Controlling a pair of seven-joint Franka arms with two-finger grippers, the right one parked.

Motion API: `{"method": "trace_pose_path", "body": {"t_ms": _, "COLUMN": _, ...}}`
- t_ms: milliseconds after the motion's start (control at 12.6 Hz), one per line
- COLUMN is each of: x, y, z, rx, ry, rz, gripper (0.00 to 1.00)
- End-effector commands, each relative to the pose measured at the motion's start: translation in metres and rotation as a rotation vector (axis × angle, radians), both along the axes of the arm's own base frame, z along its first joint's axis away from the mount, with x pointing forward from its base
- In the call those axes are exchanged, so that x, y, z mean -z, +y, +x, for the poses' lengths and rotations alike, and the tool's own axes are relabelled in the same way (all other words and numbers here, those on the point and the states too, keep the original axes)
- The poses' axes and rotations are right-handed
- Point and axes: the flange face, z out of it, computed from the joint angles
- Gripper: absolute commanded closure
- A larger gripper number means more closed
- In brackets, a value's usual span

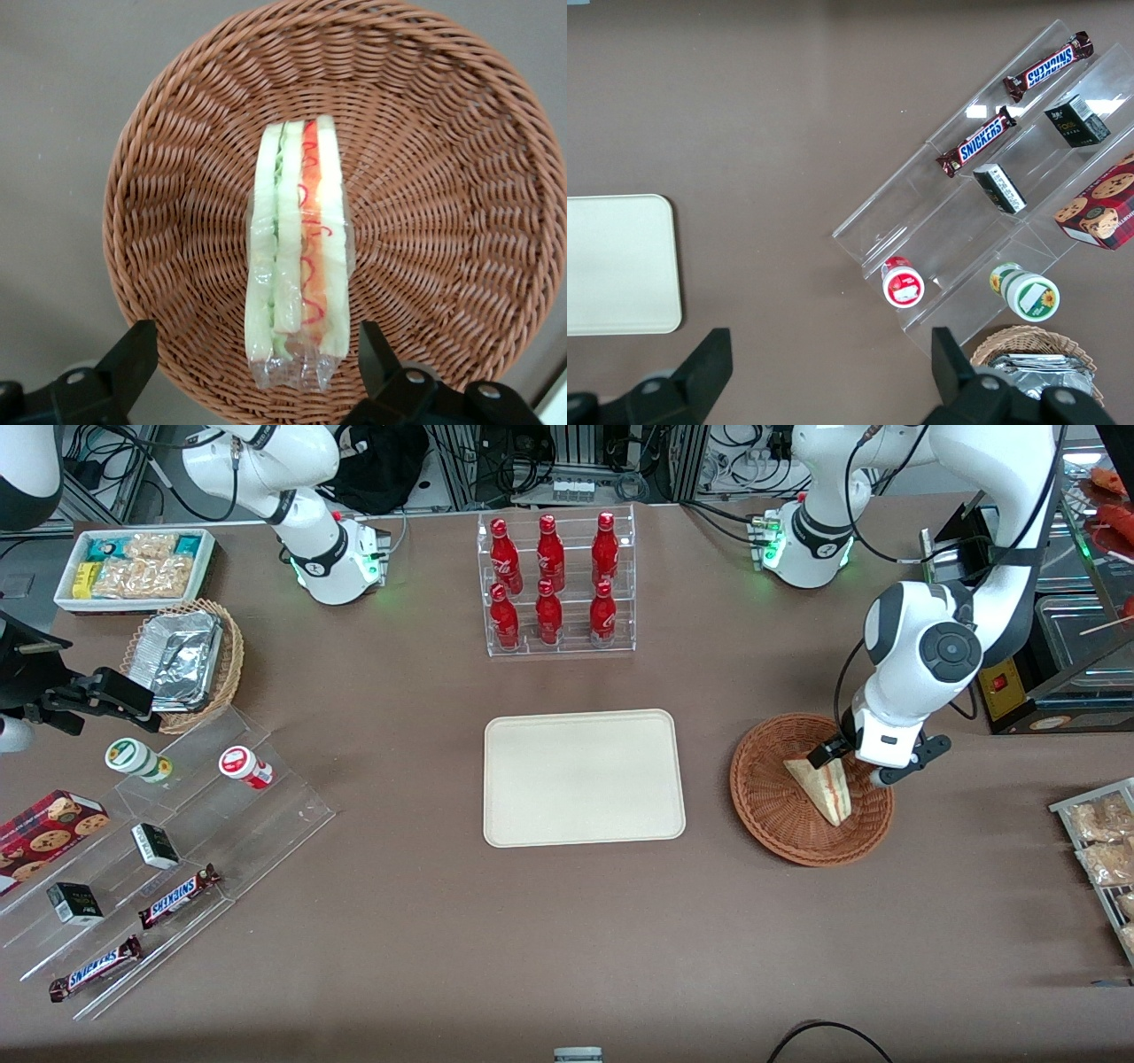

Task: Place sandwich from basket to tray
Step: 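Lower the open left gripper around the sandwich and close it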

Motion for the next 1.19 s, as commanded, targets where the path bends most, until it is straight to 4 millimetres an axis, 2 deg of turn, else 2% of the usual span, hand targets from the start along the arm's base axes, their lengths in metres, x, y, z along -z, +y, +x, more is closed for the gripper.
{"method": "trace_pose_path", "body": {"t_ms": 0, "x": 0.009, "y": -0.003, "z": 0.001, "rx": -0.085, "ry": -0.003, "rz": -0.002, "gripper": 0.00}}
{"method": "trace_pose_path", "body": {"t_ms": 476, "x": 0.026, "y": -0.013, "z": 0.006, "rx": -0.095, "ry": -0.005, "rz": -0.019, "gripper": 0.00}}
{"method": "trace_pose_path", "body": {"t_ms": 556, "x": 0.028, "y": -0.013, "z": 0.007, "rx": -0.095, "ry": -0.003, "rz": -0.019, "gripper": 0.04}}
{"method": "trace_pose_path", "body": {"t_ms": 714, "x": 0.026, "y": -0.012, "z": 0.009, "rx": -0.097, "ry": -0.005, "rz": -0.019, "gripper": 0.70}}
{"method": "trace_pose_path", "body": {"t_ms": 794, "x": 0.021, "y": -0.012, "z": 0.013, "rx": -0.095, "ry": -0.012, "rz": -0.021, "gripper": 0.86}}
{"method": "trace_pose_path", "body": {"t_ms": 952, "x": 0.009, "y": -0.016, "z": 0.028, "rx": -0.095, "ry": 0.001, "rz": -0.018, "gripper": 0.91}}
{"method": "trace_pose_path", "body": {"t_ms": 1111, "x": -0.014, "y": -0.017, "z": 0.046, "rx": -0.098, "ry": 0.073, "rz": -0.002, "gripper": 0.92}}
